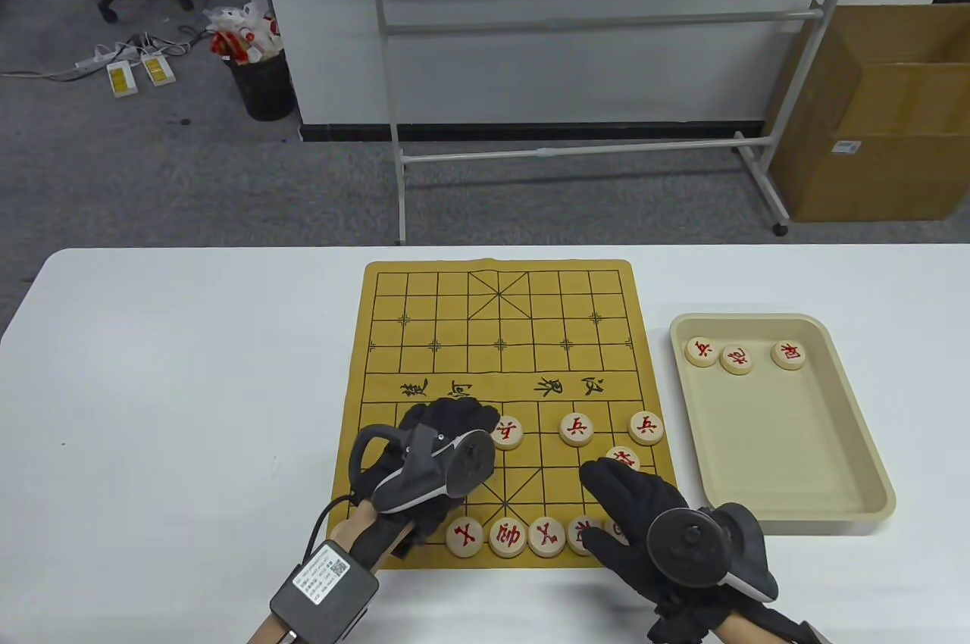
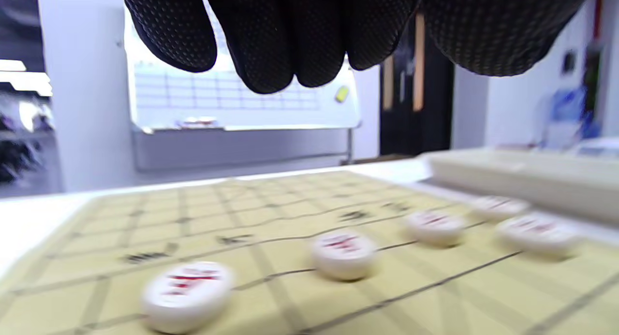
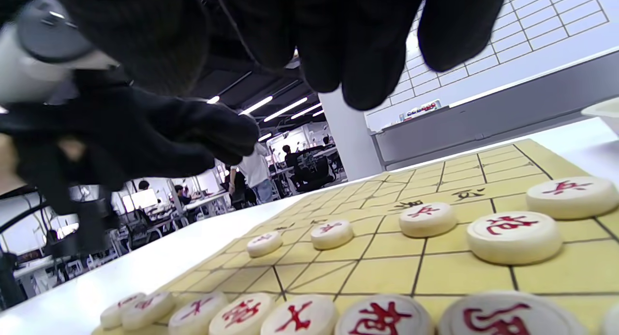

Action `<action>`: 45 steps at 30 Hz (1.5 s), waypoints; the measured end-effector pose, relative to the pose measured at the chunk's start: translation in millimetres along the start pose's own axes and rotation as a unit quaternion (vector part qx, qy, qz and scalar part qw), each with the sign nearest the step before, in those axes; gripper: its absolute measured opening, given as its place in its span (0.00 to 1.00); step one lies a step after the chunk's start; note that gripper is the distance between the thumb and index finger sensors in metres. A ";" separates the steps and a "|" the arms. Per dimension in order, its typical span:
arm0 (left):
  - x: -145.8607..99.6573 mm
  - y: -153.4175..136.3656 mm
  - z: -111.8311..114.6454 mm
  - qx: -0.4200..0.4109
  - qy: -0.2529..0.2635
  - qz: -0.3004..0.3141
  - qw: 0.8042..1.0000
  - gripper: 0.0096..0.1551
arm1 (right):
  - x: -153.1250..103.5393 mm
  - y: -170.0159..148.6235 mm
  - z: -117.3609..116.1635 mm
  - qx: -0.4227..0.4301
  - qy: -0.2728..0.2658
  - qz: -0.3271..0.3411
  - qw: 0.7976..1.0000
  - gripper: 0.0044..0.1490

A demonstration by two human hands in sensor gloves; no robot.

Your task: Set up Chinese chess pieces

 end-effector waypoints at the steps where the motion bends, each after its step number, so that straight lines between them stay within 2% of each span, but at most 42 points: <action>1: -8.2 7.5 -4.5 -0.026 0.005 0.009 1.000 0.45 | 0.1 -1.4 -0.2 0.011 0.000 0.000 1.000 0.51; 6: -35.3 20.9 -10.0 -0.093 0.045 0.024 0.994 0.46 | 1.1 -5.0 -6.6 0.046 0.014 -0.007 0.999 0.52; 11: -51.5 22.3 10.8 -0.171 0.053 0.030 0.983 0.46 | 1.8 -5.3 -13.7 0.062 0.013 -0.001 0.998 0.53; 15: -55.3 22.0 24.6 -0.181 0.032 0.032 0.982 0.47 | 2.6 -3.9 -20.7 0.046 0.020 0.004 0.999 0.53; 23: -57.2 24.6 29.2 -0.178 0.031 0.037 0.983 0.47 | 2.9 -0.1 -26.3 0.034 0.026 0.013 0.999 0.53; 25: -57.8 25.4 29.2 -0.172 0.032 0.039 0.984 0.47 | 4.1 0.4 -21.4 0.032 0.021 0.014 0.999 0.53; 27: -58.3 25.6 28.0 -0.166 0.036 0.041 0.985 0.47 | 8.8 -1.5 -4.3 0.014 0.000 0.014 1.000 0.53; 28: -58.9 25.4 27.2 -0.167 0.038 0.041 0.984 0.46 | 14.7 -5.5 11.8 -0.006 -0.020 0.012 1.000 0.53; 30: -59.6 25.2 25.7 -0.170 0.041 0.041 0.984 0.46 | 27.8 -18.5 40.1 -0.043 -0.034 -0.014 0.998 0.52; 32: -60.0 25.4 24.5 -0.170 0.042 0.043 0.984 0.46 | 46.0 -44.0 69.9 -0.065 -0.029 -0.078 0.994 0.52; 34: -60.5 25.6 24.3 -0.168 0.044 0.046 0.984 0.46 | 65.1 -75.6 92.4 -0.096 -0.024 -0.132 0.986 0.53; 36: -60.8 26.0 24.2 -0.167 0.044 0.048 0.984 0.46 | 86.8 -118.2 108.6 -0.160 -0.019 -0.192 0.968 0.53; 39: -60.7 26.2 24.4 -0.169 0.043 0.048 0.984 0.46 | 107.4 -173.1 104.1 -0.203 0.026 -0.259 0.944 0.52; 41: -60.2 26.0 25.7 -0.165 0.039 0.047 0.984 0.45 | 119.4 -211.6 87.2 -0.206 0.060 -0.309 0.927 0.49; 43: -60.0 25.4 26.6 -0.164 0.039 0.047 0.985 0.45 | 128.2 -238.9 68.6 -0.224 0.100 -0.343 0.907 0.48; 45: -59.8 24.7 28.0 -0.168 0.034 0.046 0.984 0.45 | 135.8 -256.0 53.2 -0.235 0.126 -0.351 0.898 0.47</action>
Point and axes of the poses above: the tracker on the back of each hand, its own y axis roughly to the thumb side, its own x axis roughly from the wrist to the fingertips, z = x × y, the point moved 4 cm from there along x, roughly from the wrist to the fingertips, and after that the axes turned 2 degrees about y, right-handed, at the moved point
